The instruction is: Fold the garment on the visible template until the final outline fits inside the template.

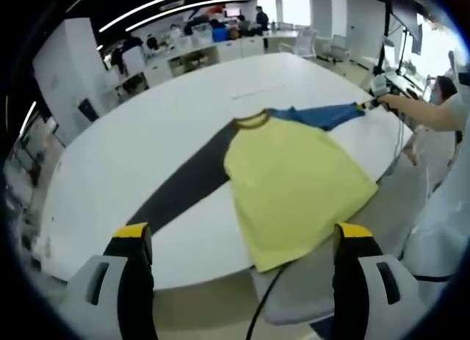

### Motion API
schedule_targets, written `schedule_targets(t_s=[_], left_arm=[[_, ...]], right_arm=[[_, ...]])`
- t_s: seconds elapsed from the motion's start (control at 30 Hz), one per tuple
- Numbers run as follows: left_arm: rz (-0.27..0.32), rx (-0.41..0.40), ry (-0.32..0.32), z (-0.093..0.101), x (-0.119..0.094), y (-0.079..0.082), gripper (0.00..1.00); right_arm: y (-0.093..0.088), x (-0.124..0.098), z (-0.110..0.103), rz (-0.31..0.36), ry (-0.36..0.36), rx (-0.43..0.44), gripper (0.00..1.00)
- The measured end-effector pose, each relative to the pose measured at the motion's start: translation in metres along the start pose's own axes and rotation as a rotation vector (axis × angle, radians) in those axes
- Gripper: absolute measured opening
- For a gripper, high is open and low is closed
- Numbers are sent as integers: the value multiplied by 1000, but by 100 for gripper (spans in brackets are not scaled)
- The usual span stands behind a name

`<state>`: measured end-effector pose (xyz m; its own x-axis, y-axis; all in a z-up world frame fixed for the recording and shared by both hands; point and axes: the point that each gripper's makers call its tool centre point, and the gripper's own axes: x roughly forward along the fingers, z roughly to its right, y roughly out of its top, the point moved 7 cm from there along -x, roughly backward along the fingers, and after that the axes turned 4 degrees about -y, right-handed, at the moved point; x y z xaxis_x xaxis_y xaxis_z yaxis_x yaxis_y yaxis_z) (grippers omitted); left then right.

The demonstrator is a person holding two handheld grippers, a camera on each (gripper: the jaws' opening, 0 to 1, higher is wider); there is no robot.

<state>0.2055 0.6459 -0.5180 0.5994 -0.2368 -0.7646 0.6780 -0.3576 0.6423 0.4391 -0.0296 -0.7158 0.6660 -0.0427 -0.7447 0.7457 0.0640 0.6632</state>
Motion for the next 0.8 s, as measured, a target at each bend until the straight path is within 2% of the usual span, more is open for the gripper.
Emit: schedule_targets(t_s=[0.37,0.43,0.5,0.6,0.73,0.8], left_arm=[[1,-3,1,2,-1,-2,100],[4,-3,2,1,-2,-2,100],[6,-4,0,2,-2,-2,100],[7,-3,0,2,-2,-1,100],[10,-1,-4,2,-2,-1,100],[12,0,-6,2,-2,-1,100]], right_arm=[[0,0,0,-11,13,-17,22],[-1,0,0,-15,15,-10,19],[-2,0,-3,-20,38,5,11],[-2,0,-4,-22,35,-2,8],[-2,1,-4,-24,35,15,6],[-2,1,-7,-24,42,63,4]])
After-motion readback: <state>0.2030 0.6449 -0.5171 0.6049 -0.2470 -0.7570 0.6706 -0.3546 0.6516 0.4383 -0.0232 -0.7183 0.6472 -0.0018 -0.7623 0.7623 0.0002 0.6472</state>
